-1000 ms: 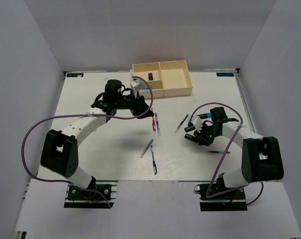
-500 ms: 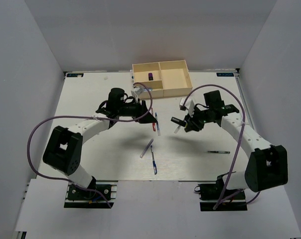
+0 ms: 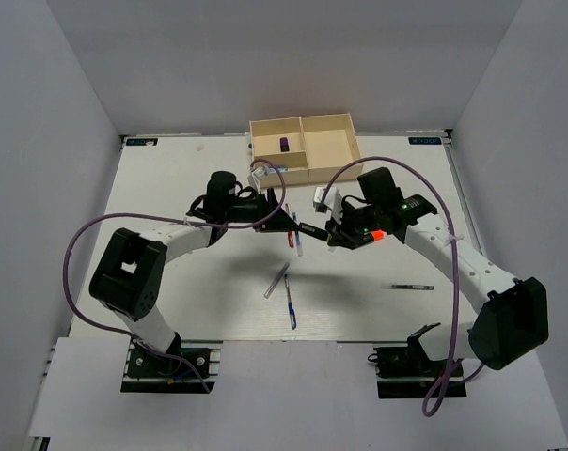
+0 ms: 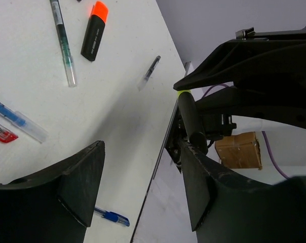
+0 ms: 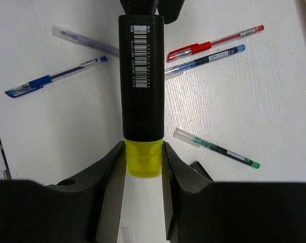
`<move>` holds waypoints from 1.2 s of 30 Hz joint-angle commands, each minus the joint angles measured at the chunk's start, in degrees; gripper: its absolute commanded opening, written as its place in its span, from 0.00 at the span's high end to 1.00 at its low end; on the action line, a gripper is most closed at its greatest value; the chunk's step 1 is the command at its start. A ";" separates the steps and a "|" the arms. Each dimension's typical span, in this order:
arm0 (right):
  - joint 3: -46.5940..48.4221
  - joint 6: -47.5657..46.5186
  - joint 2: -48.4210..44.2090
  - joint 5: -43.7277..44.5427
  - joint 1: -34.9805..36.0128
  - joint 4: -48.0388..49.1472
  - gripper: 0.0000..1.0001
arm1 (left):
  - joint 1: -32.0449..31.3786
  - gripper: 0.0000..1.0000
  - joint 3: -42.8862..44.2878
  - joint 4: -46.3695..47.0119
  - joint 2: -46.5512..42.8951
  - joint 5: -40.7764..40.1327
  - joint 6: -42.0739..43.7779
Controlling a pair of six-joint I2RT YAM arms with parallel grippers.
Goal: Sort the stationery into containers
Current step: Pick up the pen from the center of the board.
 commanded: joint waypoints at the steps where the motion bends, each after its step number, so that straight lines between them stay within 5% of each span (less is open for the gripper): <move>1: 1.91 0.08 0.59 1.79 1.35 0.26 1.00 | -0.21 0.30 -1.03 4.08 -3.24 3.00 -2.82; 19: -1.09 0.08 -1.08 4.08 1.44 0.79 1.00 | 1.64 0.36 -10.35 18.23 -6.23 -0.95 -21.43; 36: 2.43 -0.36 2.79 4.08 3.20 0.44 1.00 | 0.58 0.38 -3.93 13.31 -1.40 -0.96 -16.53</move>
